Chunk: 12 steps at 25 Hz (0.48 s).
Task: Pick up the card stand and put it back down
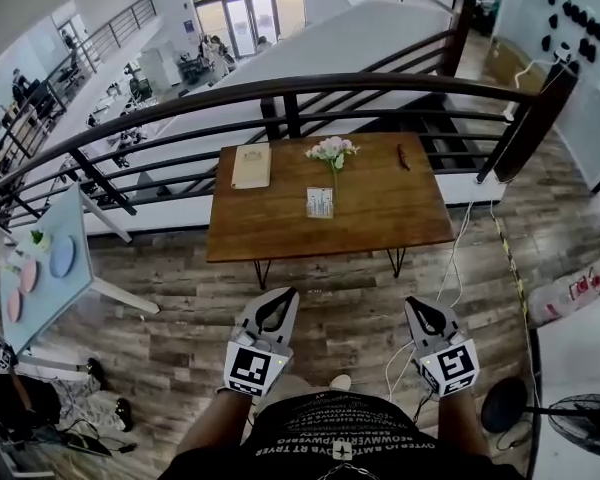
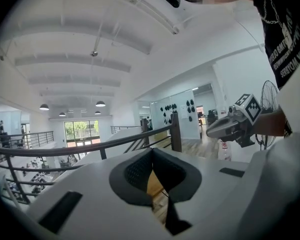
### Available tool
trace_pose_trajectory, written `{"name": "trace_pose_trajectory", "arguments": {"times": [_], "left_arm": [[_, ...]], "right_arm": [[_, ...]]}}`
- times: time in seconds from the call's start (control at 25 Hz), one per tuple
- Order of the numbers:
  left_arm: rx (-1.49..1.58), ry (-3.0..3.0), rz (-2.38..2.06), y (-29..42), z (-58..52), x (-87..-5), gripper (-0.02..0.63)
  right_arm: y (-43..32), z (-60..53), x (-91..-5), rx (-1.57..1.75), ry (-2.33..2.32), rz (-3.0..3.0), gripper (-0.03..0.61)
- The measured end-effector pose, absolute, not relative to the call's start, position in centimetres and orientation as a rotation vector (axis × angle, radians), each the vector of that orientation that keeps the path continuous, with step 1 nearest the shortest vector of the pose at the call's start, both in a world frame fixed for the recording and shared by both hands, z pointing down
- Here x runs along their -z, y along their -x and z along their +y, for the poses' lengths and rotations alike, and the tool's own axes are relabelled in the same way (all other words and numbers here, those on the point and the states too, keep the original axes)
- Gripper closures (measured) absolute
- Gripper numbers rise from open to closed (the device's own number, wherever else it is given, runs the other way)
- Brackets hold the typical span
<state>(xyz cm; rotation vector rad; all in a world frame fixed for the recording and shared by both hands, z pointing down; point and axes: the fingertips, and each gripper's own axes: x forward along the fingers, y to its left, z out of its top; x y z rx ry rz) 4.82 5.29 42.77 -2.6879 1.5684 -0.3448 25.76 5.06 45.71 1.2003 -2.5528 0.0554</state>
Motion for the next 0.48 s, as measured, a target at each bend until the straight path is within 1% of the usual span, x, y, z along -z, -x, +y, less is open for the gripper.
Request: {"name": "trace_pose_trajectory", "arguments": {"times": [0.16, 0.48], "left_arm": [[0.36, 2.666, 1.618, -3.4, 5.9, -43.0, 0.588], [0.383, 2.626, 1.679, 0.4, 4.4, -43.3, 0.588]], "right_arm": [[-25.1, 4.3, -46.3, -0.099, -1.196, -2.588, 0.565], [-21.2, 1.5, -45.9, -0.08, -1.13, -2.632, 0.565]]}}
